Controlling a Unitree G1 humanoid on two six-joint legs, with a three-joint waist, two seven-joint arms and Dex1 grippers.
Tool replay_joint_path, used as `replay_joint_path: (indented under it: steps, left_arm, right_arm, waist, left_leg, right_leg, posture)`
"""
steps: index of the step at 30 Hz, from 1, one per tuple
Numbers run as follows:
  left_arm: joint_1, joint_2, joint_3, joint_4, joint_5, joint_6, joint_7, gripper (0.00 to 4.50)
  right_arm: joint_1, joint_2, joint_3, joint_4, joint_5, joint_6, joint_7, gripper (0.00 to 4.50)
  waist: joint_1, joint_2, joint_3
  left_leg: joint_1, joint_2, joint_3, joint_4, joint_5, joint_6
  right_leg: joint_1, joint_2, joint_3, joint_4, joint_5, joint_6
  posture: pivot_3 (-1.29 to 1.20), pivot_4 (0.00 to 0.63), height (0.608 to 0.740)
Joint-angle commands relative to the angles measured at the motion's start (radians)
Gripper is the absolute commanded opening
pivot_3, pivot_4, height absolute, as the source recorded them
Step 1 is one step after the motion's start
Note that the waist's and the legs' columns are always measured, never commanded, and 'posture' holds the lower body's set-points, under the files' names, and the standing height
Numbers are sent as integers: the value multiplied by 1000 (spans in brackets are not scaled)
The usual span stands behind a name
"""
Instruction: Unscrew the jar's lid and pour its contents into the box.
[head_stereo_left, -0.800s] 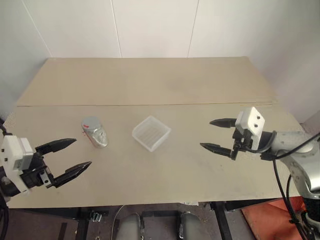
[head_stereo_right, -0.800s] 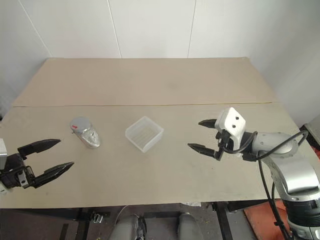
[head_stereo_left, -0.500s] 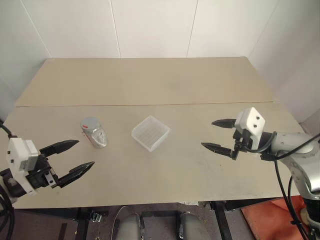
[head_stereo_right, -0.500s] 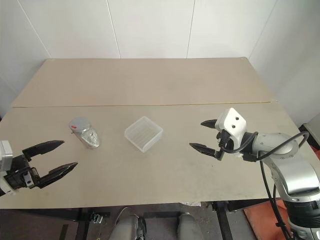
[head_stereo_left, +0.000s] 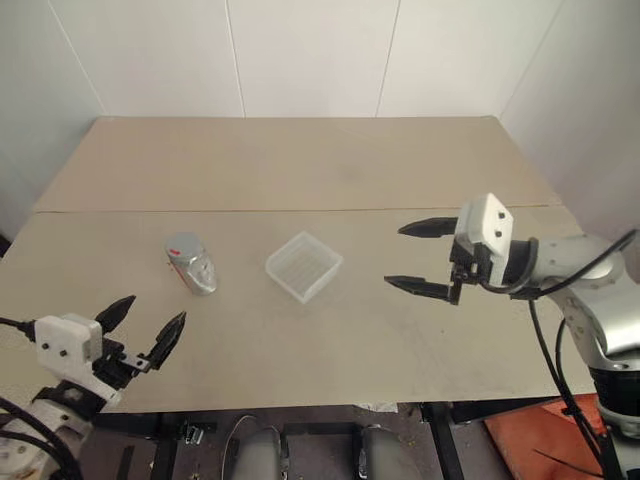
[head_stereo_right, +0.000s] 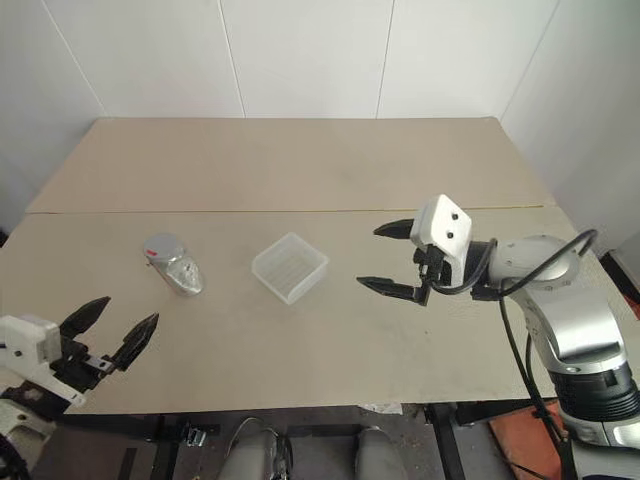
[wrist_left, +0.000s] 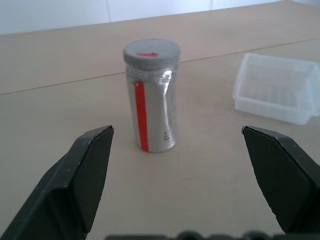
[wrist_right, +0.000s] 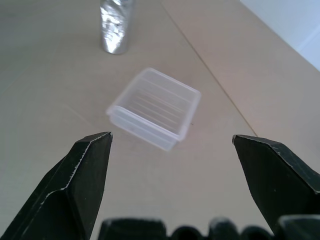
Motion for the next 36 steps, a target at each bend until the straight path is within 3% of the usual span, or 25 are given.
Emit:
replay_joint_path:
  steps: [1,15,32,36]
  left_arm:
    - [-62,-4,-43,36,77,-69,54,4482]
    - [-364,197,-128,450,72,-161,-175,4482]
    - [-651,182,-244,808,124,-287,-248,4482]
    - [-684,165,-274,860,140,-322,-255,3618]
  right_arm:
    - [-32,19,22,-18,-5,-42,12,4500]
    - [-48,41,22,-83,-14,-11,-35,4500]
    - [-31,24,-12,-149,0,18,-72,4500]
    - [-32,24,-13,-155,7,23,-73,4500]
  waist:
    - [2,0,0]
    - [4,0,0]
    - [4,0,0]
    - [4,0,0]
  left_leg:
    - [0,0,0,0,0,0]
    - [-1,0,1,0,0,0]
    - [-2,0,1,0,0,0]
    - [-2,0,1,0,0,0]
  right_leg:
    - [0,0,0,0,0,0]
    - [-1,0,-2,1,0,0]
    - [-2,0,-3,1,1,0]
    - [-2,0,-3,1,1,0]
  posture:
    - [0,150,740]
    - [0,150,740]
    - [0,150,740]
    - [0,150,740]
